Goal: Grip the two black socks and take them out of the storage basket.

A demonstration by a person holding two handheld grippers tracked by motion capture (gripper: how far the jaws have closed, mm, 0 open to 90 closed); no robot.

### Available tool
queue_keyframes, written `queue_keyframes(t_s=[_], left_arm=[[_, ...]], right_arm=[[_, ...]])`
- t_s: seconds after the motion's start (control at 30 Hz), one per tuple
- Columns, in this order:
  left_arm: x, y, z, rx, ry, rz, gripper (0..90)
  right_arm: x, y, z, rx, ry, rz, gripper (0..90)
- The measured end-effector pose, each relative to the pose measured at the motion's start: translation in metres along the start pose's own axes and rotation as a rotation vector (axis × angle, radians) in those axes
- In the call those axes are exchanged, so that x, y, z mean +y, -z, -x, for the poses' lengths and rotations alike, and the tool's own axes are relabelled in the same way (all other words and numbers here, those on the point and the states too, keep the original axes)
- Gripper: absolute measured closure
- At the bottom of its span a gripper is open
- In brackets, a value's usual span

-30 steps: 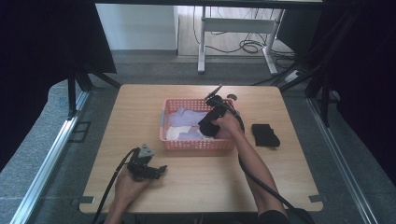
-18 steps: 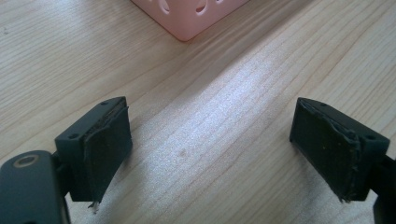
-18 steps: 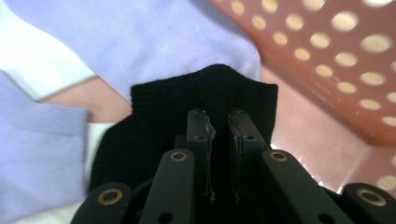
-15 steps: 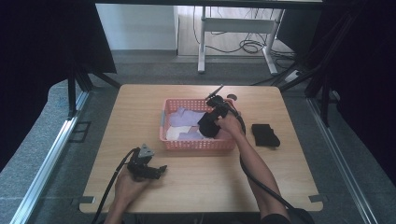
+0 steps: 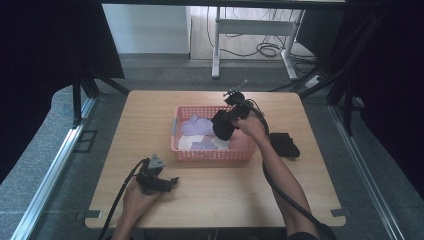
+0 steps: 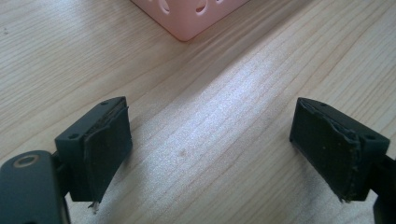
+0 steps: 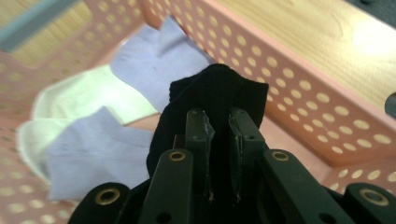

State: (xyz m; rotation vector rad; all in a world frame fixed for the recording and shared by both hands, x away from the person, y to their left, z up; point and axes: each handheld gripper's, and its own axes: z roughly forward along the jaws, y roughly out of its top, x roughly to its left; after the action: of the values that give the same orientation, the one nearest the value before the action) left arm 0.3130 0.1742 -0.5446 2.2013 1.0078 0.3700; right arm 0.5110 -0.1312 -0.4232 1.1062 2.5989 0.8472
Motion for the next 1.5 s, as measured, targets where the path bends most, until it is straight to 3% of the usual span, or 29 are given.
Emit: queue_keyframes(t_s=[0.43, 0.87, 1.17, 1.5], left_arm=[[0.0, 0.0, 0.0, 0.0, 0.003, -0.001, 12.5], [0.0, 0.0, 0.0, 0.002, 0.0, 0.001, 12.5], [0.0, 0.0, 0.0, 0.002, 0.0, 0.0, 12.5], [0.0, 0.0, 0.0, 0.002, 0.0, 0.001, 12.5]], right_arm=[[0.008, 0.029, -0.01, 0.011, 0.036, 0.054, 79.4], [0.009, 0.064, -0.013, -0.015, 0.074, 0.103, 79.4], [0.003, 0.085, -0.005, -0.043, 0.073, 0.127, 79.5], [-0.013, 0.107, 0.013, -0.084, 0.038, 0.132, 79.5]])
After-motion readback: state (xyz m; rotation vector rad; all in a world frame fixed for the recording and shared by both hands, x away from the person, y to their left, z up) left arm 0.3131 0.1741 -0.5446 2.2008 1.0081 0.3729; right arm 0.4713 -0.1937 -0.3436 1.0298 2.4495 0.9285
